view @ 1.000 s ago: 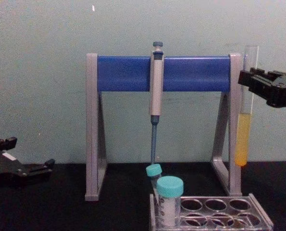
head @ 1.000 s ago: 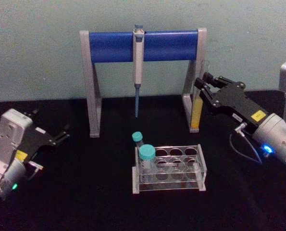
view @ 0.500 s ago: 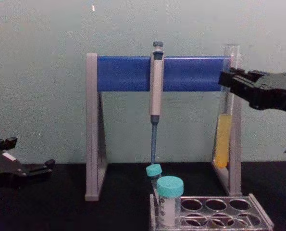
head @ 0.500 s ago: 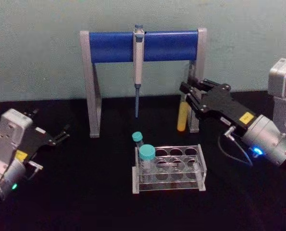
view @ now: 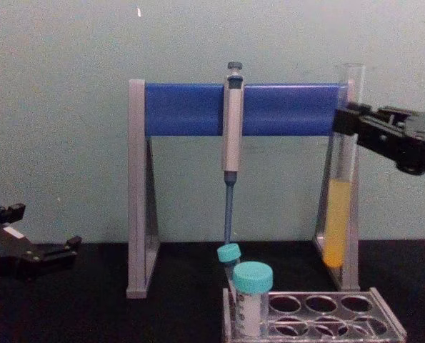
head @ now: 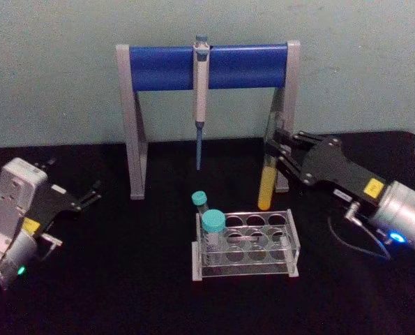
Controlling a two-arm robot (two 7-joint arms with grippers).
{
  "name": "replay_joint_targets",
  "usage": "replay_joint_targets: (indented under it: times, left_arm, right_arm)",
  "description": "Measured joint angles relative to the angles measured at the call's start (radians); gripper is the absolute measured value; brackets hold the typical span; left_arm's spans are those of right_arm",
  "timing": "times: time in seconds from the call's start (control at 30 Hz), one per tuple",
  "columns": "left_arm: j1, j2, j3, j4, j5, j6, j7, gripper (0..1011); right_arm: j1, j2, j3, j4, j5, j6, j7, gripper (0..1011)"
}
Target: Pick up the test tube from the test tube rack, shake it, then place it back into the test tube rack.
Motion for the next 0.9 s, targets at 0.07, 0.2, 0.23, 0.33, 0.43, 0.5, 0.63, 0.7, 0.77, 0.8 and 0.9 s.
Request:
replay_joint_targets:
  times: [0.07, 0.2, 0.23, 0.33, 0.43, 0.5, 0.63, 0.7, 0.77, 0.8, 0.9]
  left_arm:
    - [0.000, 0.000, 0.000, 0.000, 0.000, 0.000, 0.000, 1001]
    - [0.000, 0.000, 0.000, 0.000, 0.000, 0.000, 0.000, 1001]
    - [0.000, 0.000, 0.000, 0.000, 0.000, 0.000, 0.000, 1001]
    - [0.000, 0.000, 0.000, 0.000, 0.000, 0.000, 0.000, 1001]
    - [0.000, 0.000, 0.000, 0.000, 0.000, 0.000, 0.000, 1001]
    - [0.000, 0.000, 0.000, 0.000, 0.000, 0.000, 0.000, 1001]
    - [0.000, 0.000, 0.000, 0.000, 0.000, 0.000, 0.000, 1001]
    - [0.000, 0.000, 0.000, 0.000, 0.000, 0.000, 0.000, 1001]
    - [0.000, 0.000, 0.000, 0.000, 0.000, 0.000, 0.000, 1001]
    - [0.000, 0.000, 0.000, 0.000, 0.000, 0.000, 0.000, 1001]
    - [0.000, 0.000, 0.000, 0.000, 0.000, 0.000, 0.000, 1001]
  right_arm:
    - [-0.022, 0.025, 0.010, -0.022, 0.012, 0.000, 0.001, 227]
    - [-0.059, 0.059, 0.030, -0.051, 0.021, 0.001, -0.016, 227]
    - [-0.066, 0.064, 0.035, -0.055, 0.021, 0.001, -0.023, 227]
    - [-0.087, 0.076, 0.054, -0.065, 0.017, 0.005, -0.058, 227]
    - [-0.095, 0.077, 0.069, -0.066, -0.003, 0.015, -0.103, 227]
    - [-0.095, 0.073, 0.075, -0.066, -0.018, 0.023, -0.127, 227]
    - [-0.073, 0.047, 0.079, -0.041, -0.050, 0.042, -0.168, 227]
    - [-0.059, 0.034, 0.077, -0.027, -0.057, 0.045, -0.172, 227]
    - [-0.036, 0.017, 0.070, -0.003, -0.063, 0.047, -0.171, 227]
    - [-0.022, 0.006, 0.064, 0.011, -0.065, 0.048, -0.168, 227]
    - [0.000, -0.010, 0.055, 0.033, -0.067, 0.048, -0.157, 226]
